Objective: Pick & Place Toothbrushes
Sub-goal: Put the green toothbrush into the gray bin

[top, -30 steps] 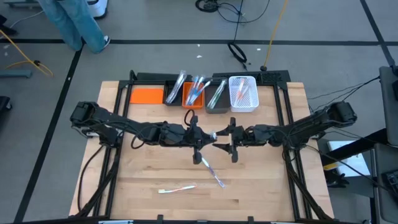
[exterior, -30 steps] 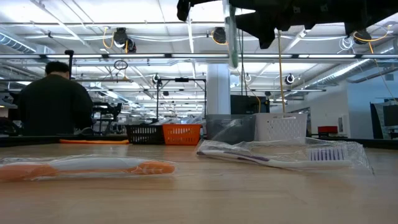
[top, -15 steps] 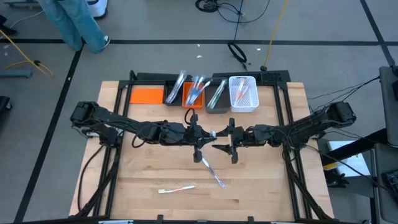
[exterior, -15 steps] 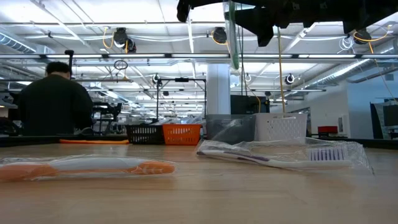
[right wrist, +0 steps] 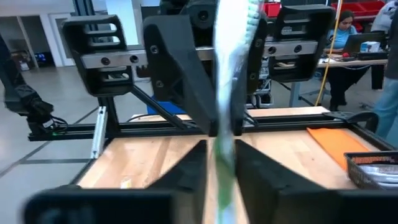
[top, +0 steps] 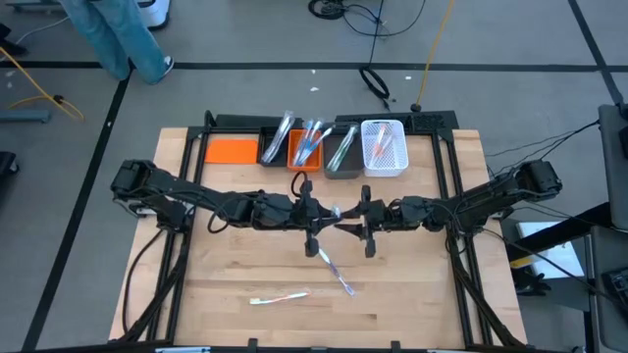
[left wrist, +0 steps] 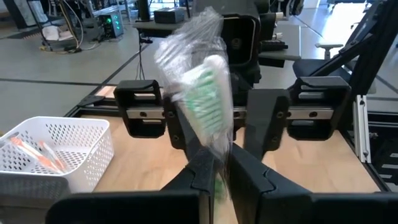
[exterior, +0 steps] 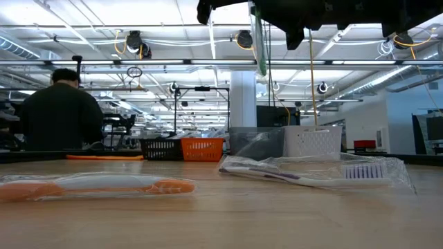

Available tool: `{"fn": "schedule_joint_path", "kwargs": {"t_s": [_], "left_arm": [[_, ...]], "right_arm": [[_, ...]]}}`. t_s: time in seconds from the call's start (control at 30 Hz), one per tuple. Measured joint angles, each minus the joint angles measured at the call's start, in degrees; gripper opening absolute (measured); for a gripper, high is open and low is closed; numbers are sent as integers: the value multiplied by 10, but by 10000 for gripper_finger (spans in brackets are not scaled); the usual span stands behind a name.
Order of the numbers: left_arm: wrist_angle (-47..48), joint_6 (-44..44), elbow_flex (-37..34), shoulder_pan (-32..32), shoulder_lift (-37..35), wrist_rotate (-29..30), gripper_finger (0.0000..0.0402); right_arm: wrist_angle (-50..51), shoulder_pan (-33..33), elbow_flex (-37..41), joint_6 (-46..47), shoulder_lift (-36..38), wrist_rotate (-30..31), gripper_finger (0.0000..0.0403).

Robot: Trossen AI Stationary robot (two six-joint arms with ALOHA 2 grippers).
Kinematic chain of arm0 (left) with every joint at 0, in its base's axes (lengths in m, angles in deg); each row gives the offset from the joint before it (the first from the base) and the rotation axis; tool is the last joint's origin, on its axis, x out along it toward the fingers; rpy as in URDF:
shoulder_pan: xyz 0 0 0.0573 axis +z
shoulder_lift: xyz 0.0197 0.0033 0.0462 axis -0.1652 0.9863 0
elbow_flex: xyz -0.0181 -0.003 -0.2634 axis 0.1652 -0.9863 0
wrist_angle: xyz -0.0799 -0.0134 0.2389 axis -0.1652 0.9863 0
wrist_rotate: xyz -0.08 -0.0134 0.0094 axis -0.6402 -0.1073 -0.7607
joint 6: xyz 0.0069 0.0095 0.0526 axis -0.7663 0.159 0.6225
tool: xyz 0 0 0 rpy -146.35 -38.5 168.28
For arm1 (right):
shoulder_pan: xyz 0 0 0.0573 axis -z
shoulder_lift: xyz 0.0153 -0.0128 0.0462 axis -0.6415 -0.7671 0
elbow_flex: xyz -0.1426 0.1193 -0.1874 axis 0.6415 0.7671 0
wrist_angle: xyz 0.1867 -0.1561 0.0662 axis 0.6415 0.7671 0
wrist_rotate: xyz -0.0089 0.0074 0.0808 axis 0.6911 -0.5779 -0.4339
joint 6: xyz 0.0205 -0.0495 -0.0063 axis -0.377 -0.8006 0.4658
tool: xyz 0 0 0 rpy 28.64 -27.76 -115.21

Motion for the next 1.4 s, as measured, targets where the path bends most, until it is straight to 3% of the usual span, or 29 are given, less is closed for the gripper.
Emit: {"fn": "schedule_joint_path", "kwargs": {"t_s": [0.1, 0.17, 0.57, 1.1, 1.4], "left_arm": [[0, 0, 0, 1, 0, 1, 31], [0, 0, 0, 2, 0, -1, 31], [2, 17, 0, 2, 0, 0, 40], [-4, 47, 0, 1, 0, 73, 230], [-1, 40, 0, 0, 0, 79, 273]], "right_arm": [[0, 1, 0, -13, 0, 1, 37], [2, 0, 0, -23, 0, 3, 16], [8, 0, 0, -24, 0, 3, 15], [14, 4, 0, -24, 0, 3, 15], [31, 12, 1, -27, 14, 22, 15]]}}
